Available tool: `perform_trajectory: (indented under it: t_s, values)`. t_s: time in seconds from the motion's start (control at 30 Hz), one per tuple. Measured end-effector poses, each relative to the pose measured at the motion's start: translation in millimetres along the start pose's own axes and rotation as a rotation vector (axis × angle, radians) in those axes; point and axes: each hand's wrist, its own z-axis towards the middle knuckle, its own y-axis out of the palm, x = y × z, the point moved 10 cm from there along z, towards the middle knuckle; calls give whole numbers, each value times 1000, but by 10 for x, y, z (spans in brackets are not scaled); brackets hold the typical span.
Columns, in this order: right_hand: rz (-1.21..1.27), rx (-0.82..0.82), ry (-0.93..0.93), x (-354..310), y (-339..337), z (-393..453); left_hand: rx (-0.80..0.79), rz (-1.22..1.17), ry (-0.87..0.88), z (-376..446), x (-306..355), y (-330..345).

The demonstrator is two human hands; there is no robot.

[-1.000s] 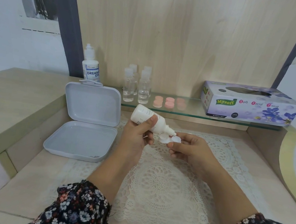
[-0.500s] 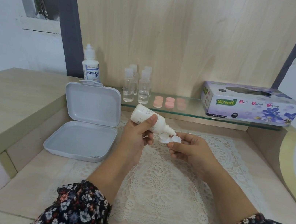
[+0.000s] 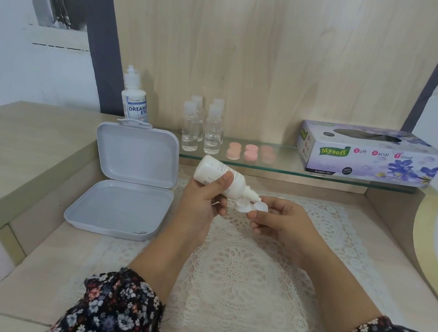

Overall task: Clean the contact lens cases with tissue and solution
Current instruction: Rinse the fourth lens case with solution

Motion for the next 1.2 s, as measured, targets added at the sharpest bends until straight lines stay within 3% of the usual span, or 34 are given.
perform_trajectory:
  t_s: [0.7, 0.93, 1.2]
  values:
    - [-5, 0, 3, -8, 10, -17, 28, -12, -37, 16, -47, -31]
    - [-11, 16, -6, -16, -2, -20, 173, -253, -236, 5, -249, -148]
    - [-77, 54, -18, -20, -51, -41, 306, -468, -292, -11, -329, -281]
